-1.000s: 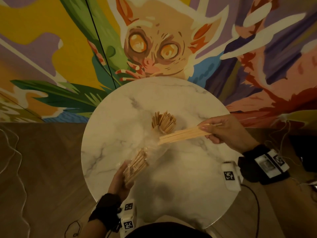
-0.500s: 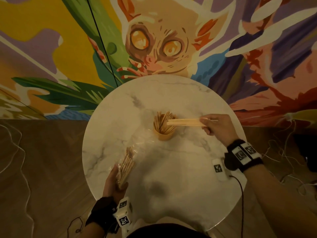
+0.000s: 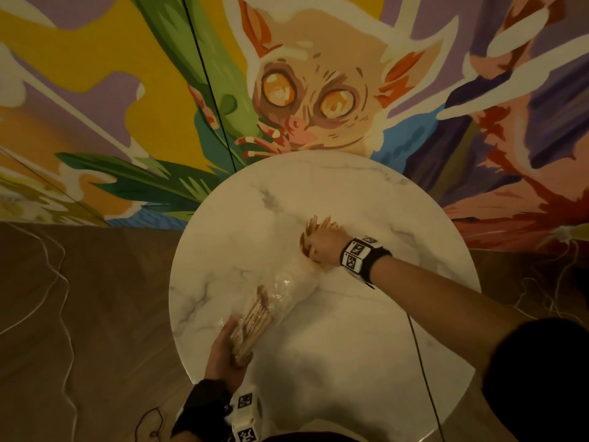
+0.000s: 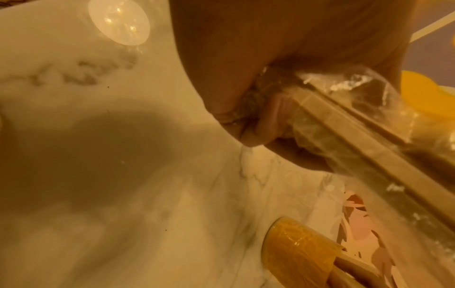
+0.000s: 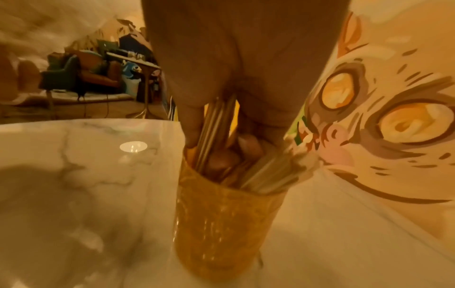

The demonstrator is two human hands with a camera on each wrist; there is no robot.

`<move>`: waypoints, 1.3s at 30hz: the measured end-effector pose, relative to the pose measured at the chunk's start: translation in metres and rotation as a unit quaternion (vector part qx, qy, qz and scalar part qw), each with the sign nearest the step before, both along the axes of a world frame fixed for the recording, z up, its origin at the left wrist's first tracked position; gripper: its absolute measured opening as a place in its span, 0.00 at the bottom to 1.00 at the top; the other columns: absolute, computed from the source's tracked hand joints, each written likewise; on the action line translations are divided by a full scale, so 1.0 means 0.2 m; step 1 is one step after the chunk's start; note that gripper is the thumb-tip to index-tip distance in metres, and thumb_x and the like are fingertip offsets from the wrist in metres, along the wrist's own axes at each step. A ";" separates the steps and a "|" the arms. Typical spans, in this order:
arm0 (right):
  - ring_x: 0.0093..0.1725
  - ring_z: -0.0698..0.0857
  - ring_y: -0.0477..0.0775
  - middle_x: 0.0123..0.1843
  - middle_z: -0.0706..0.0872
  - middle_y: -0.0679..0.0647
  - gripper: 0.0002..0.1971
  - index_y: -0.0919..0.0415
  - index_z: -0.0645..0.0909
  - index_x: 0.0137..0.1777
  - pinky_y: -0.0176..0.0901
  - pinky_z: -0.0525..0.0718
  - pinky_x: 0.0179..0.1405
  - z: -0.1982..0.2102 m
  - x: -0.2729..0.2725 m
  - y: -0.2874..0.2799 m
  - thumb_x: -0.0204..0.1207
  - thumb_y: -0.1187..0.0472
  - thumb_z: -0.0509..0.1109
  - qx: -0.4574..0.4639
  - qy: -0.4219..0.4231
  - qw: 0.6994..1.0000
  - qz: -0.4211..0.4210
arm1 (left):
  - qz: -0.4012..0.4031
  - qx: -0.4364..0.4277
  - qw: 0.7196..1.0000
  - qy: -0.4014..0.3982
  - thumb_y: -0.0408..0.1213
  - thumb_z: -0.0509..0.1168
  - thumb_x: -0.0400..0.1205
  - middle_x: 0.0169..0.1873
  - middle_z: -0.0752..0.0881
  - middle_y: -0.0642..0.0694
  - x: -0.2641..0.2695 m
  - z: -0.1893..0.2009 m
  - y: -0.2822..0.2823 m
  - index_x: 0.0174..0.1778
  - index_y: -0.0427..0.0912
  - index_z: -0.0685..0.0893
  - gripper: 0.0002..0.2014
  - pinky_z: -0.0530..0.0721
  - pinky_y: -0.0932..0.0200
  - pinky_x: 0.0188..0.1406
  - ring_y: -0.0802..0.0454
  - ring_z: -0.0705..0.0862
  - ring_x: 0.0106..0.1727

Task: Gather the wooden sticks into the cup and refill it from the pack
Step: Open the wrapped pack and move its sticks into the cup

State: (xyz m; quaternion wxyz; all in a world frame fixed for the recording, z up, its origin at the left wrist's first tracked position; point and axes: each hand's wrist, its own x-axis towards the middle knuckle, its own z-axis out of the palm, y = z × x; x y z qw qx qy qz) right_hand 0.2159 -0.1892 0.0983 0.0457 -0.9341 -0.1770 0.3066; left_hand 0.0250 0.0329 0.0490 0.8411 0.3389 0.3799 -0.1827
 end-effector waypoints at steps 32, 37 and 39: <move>0.09 0.71 0.46 0.28 0.87 0.69 0.25 0.56 0.75 0.76 0.30 0.61 0.11 0.16 -0.92 -0.21 0.86 0.72 0.47 0.582 0.270 0.679 -0.358 | -0.124 0.219 0.957 -0.143 0.44 0.79 0.63 0.27 0.85 0.45 0.04 -0.09 -0.03 0.39 0.46 0.93 0.12 0.66 0.55 0.34 0.44 0.72 0.40; 0.17 0.76 0.50 0.35 0.91 0.64 0.16 0.50 0.90 0.56 0.34 0.67 0.14 0.14 -0.93 -0.15 0.79 0.68 0.67 0.498 0.139 0.786 -0.338 | -0.132 0.233 0.951 -0.154 0.49 0.78 0.60 0.33 0.83 0.38 0.03 -0.07 -0.02 0.40 0.46 0.92 0.15 0.68 0.54 0.32 0.41 0.73 0.40; 0.18 0.75 0.45 0.33 0.90 0.50 0.17 0.64 0.88 0.56 0.33 0.69 0.15 0.12 -0.95 -0.12 0.78 0.77 0.61 0.506 0.123 0.764 -0.382 | -0.140 0.242 0.945 -0.167 0.51 0.77 0.59 0.30 0.84 0.41 0.03 -0.05 -0.03 0.38 0.47 0.93 0.16 0.67 0.57 0.29 0.45 0.74 0.35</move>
